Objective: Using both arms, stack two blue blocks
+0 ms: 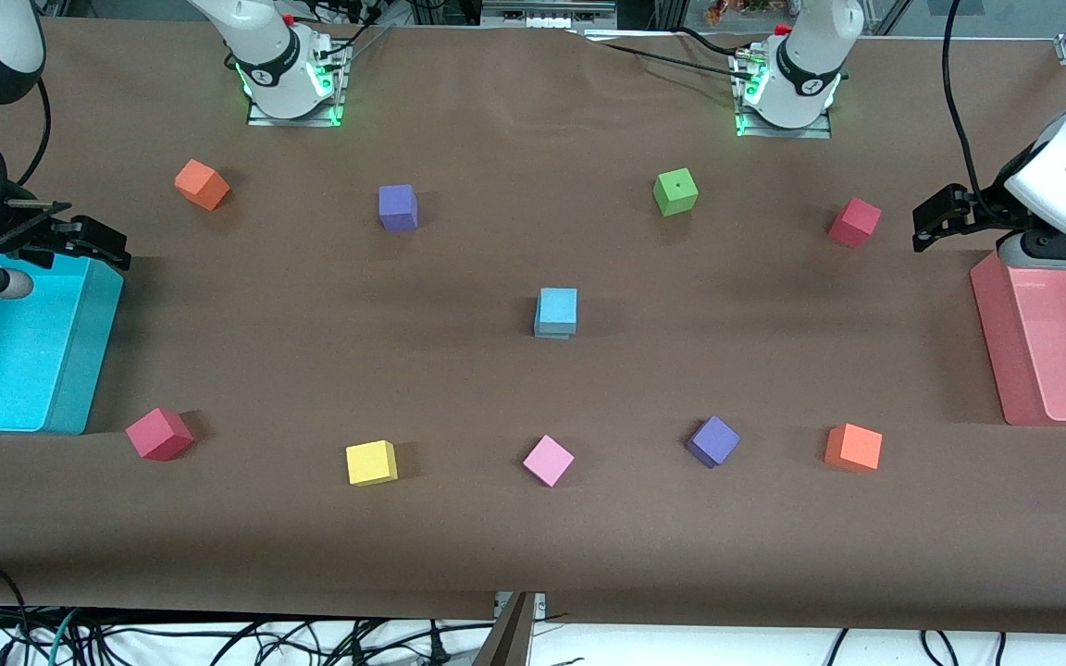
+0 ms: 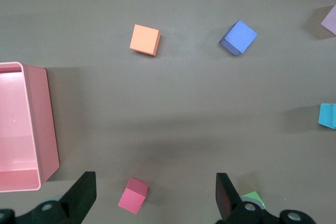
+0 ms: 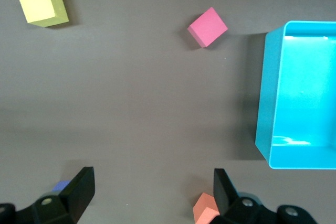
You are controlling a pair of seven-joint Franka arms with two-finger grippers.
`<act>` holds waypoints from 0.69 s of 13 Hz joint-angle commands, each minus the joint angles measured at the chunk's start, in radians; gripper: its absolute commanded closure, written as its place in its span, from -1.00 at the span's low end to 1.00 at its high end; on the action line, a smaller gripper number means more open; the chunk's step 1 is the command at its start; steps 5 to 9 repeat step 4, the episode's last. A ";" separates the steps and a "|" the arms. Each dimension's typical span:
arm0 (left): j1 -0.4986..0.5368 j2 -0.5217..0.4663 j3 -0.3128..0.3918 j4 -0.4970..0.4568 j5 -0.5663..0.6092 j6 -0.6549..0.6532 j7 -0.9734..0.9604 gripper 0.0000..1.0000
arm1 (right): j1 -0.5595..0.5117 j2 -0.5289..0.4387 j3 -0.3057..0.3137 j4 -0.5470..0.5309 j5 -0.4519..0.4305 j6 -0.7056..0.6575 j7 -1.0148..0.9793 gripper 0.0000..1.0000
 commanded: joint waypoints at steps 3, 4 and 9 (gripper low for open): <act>0.004 0.002 -0.005 0.019 0.006 -0.021 0.002 -1.00 | -0.055 -0.011 0.003 0.017 0.012 -0.005 0.002 -1.00; 0.004 0.002 -0.005 0.019 0.006 -0.021 0.002 -1.00 | -0.059 -0.009 -0.005 0.019 0.014 -0.005 0.002 -1.00; 0.004 0.002 -0.005 0.019 0.006 -0.021 0.002 -1.00 | -0.059 -0.009 -0.005 0.019 0.014 -0.005 0.002 -1.00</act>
